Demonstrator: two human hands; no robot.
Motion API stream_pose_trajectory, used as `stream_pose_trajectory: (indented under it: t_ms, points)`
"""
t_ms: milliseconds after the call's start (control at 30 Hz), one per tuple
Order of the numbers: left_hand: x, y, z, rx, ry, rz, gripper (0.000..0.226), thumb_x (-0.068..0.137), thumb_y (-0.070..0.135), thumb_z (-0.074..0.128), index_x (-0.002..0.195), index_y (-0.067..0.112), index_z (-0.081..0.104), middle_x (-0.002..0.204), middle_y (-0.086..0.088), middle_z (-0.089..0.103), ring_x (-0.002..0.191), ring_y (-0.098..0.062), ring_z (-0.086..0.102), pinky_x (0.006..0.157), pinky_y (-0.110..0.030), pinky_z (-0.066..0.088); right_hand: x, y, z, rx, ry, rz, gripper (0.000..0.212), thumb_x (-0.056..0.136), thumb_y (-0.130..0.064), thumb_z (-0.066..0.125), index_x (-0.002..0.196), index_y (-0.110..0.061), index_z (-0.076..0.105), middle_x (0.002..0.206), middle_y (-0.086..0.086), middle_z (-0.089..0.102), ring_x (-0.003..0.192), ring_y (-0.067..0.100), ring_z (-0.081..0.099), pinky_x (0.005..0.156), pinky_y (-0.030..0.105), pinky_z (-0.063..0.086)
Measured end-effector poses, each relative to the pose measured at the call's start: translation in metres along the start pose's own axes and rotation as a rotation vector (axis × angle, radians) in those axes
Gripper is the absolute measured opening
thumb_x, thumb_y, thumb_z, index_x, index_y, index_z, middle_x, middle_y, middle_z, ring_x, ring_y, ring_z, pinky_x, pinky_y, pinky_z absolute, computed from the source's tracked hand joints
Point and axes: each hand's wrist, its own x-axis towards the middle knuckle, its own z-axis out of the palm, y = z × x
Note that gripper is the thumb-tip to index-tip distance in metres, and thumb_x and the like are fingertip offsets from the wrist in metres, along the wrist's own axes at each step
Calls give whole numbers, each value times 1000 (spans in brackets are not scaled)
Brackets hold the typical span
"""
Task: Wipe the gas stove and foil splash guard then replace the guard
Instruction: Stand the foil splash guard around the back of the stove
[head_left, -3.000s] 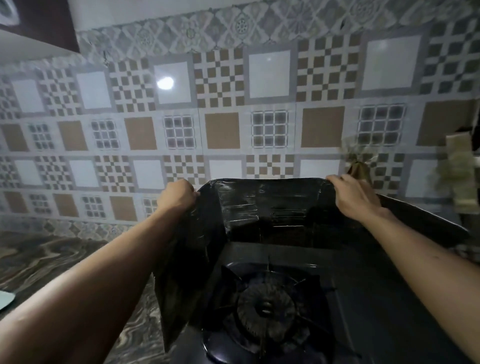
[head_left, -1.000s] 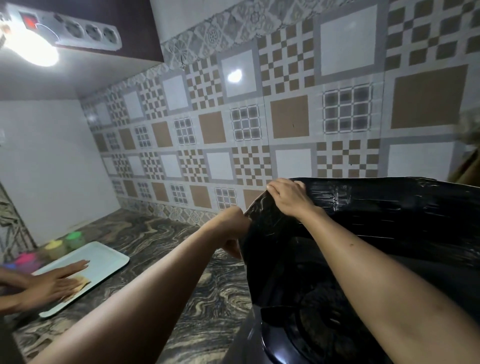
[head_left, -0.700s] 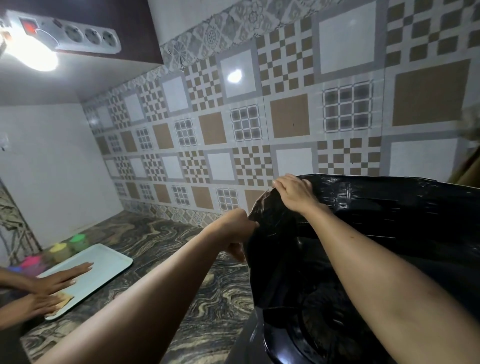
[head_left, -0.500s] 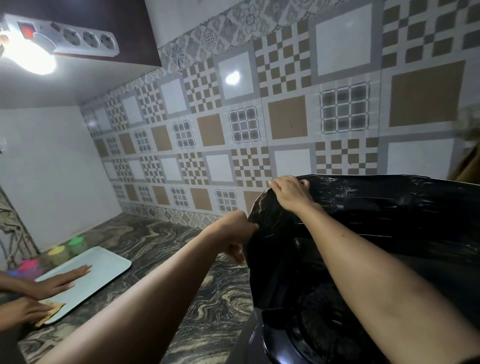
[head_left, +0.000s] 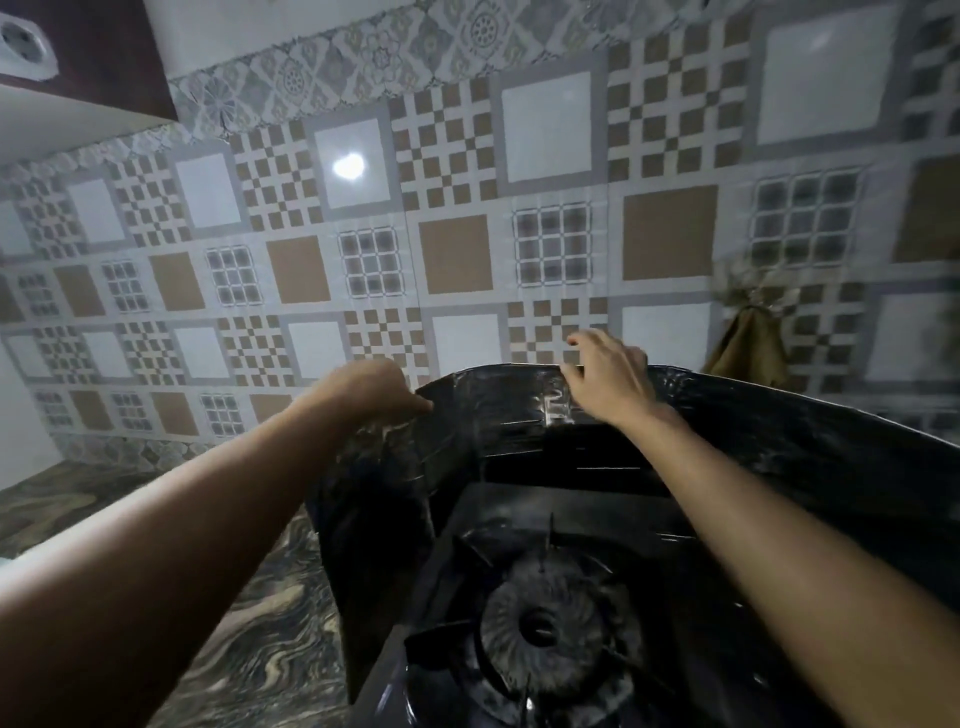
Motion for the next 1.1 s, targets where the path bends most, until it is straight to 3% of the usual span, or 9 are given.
stream_pose_trajectory:
  t_ms: [67, 133, 200, 267, 367, 567, 733, 967, 1100]
  points:
    - [11, 24, -6, 32, 75, 67, 42, 93, 37, 58, 62, 12, 47, 71, -2, 51, 61, -11, 46, 58, -22, 38, -7, 27, -22, -93, 43, 73, 42, 96, -29, 46, 135, -14, 46, 141, 6, 46, 129, 24, 44, 110, 47, 26]
    - [24, 57, -2, 26, 139, 180, 34, 93, 34, 59, 71, 10, 50, 81, -5, 54, 69, -14, 49, 67, -26, 42, -18, 56, -41, -148, 53, 160, 39, 95, -29, 48, 130, -13, 50, 137, 7, 49, 126, 25, 46, 109, 46, 28]
    - [36, 93, 9, 3, 167, 307, 27, 94, 31, 59, 97, 5, 59, 96, -8, 60, 81, -17, 54, 73, -28, 44, -32, 82, -55, -187, 45, 231, 36, 95, -32, 46, 125, -13, 52, 132, 9, 53, 122, 27, 49, 107, 47, 30]
    - [48, 131, 26, 6, 166, 424, 38, 93, 30, 59, 123, 7, 56, 118, -11, 62, 100, -23, 59, 84, -32, 48, -47, 104, -64, -260, 54, 267, 31, 96, -35, 41, 117, -16, 55, 124, 8, 58, 115, 27, 52, 104, 48, 31]
    - [64, 175, 49, 41, 169, 541, 44, 94, 27, 59, 135, 13, 51, 129, -12, 59, 115, -28, 58, 98, -43, 48, -62, 123, -70, -297, 74, 316, 30, 99, -37, 36, 114, -19, 55, 121, 6, 58, 113, 26, 53, 107, 51, 28]
    - [101, 237, 85, 96, 160, 627, 37, 98, 25, 51, 135, 22, 53, 128, -11, 60, 113, -32, 59, 94, -45, 47, -72, 160, -66, -329, 105, 354, 34, 101, -37, 31, 114, -24, 59, 113, 1, 62, 111, 22, 55, 108, 49, 21]
    - [124, 254, 95, 5, 161, 648, 23, 97, 18, 53, 115, 20, 67, 114, -9, 66, 96, -27, 64, 82, -42, 55, -67, 179, -69, -243, 149, 268, 34, 100, -37, 34, 101, -24, 64, 101, -2, 65, 103, 22, 55, 98, 42, 24]
    - [143, 260, 91, -72, 119, 641, 24, 97, 25, 54, 116, 19, 69, 115, -9, 69, 99, -27, 65, 89, -43, 54, -36, 198, -85, -246, 53, 190, 34, 99, -41, 37, 108, -25, 65, 107, 1, 67, 104, 25, 56, 88, 38, 26]
    - [145, 259, 94, -85, 115, 647, 27, 97, 29, 54, 118, 18, 68, 115, -8, 69, 99, -25, 65, 87, -40, 54, -30, 206, -81, -260, 23, 196, 36, 99, -42, 34, 111, -27, 64, 108, 0, 63, 108, 23, 52, 93, 41, 25]
